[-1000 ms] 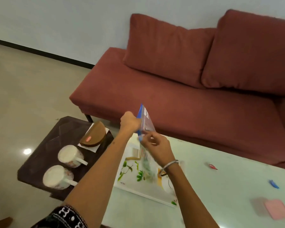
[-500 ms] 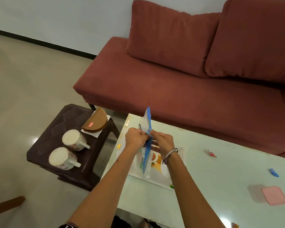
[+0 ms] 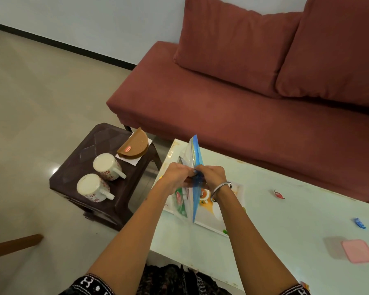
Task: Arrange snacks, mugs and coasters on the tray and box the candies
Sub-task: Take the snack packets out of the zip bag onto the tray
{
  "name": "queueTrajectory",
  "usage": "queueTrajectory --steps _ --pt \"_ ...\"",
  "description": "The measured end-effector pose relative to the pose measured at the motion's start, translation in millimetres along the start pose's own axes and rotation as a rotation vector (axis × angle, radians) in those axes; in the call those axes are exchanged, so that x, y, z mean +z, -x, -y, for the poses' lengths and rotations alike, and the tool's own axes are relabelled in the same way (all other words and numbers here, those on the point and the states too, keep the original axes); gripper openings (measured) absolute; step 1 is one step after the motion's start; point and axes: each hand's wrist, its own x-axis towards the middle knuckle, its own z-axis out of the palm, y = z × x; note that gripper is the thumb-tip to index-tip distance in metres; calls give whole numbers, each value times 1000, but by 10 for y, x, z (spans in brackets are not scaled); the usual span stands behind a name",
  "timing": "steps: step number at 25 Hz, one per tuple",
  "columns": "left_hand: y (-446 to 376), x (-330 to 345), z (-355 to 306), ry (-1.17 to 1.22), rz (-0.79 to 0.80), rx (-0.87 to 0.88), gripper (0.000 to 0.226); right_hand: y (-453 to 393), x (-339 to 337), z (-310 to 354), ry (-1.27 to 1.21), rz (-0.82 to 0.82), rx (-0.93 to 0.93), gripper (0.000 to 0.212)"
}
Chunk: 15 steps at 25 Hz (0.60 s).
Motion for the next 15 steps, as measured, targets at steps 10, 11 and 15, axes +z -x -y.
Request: queueTrajectory --steps 10,11,15 --pt "18 289 220 -535 -272 315 44 172 90 -99 404 -198 -354 24" --pt "3 292 206 -569 -251 320 43 179 104 -120 379 -218 -359 24" --pt "-30 241 220 -588 -217 382 36 116 32 -149 418 -36 -324 34"
